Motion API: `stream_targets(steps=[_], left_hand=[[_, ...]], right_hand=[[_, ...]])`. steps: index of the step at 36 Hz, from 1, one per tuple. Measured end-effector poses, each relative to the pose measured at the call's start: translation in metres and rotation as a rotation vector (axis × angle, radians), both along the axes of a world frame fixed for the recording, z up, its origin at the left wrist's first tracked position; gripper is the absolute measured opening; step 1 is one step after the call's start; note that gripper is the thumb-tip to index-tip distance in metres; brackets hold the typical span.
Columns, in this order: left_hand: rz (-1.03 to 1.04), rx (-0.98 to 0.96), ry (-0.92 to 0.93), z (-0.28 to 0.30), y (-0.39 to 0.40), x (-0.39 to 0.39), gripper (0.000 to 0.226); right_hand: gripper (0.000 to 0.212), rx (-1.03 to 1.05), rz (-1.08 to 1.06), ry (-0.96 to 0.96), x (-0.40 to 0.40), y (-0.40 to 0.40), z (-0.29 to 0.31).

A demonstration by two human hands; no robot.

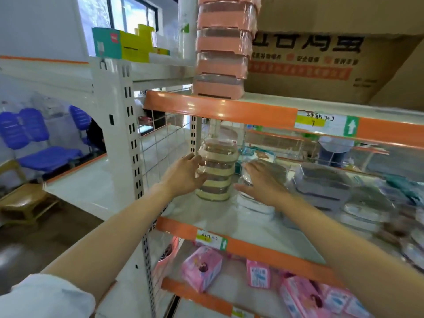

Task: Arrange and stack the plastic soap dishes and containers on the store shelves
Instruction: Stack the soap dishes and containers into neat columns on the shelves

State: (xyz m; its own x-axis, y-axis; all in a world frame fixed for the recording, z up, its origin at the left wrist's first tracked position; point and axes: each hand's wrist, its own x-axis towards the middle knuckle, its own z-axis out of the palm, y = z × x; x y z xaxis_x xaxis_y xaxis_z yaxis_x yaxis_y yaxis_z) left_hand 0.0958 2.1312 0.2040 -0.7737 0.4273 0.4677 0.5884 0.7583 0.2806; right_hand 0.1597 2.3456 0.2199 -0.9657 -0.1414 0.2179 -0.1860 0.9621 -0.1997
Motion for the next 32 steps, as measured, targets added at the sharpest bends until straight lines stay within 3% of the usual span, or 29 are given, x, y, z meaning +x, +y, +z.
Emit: stream_targets(steps=[15,26,32], left_hand=[[0.05,0.164,-0.031,-0.026,0.028,-0.081,0.034],[0.037,0.247,-0.007,-0.037,0.028,-0.1,0.031],[0.044,0.25,-0.021,-0.041,0.023,-0.1,0.03]], right_hand=[[0.089,-0.148,-0.116,-0.066,-0.149,-0.013,-0.003],[0.122,-0.172,-0.168,-0.174,-0.182,-0.011,-0.004],[0.13,-0.163,-0.234,-0.185,-0.181,-0.015,-0.006]])
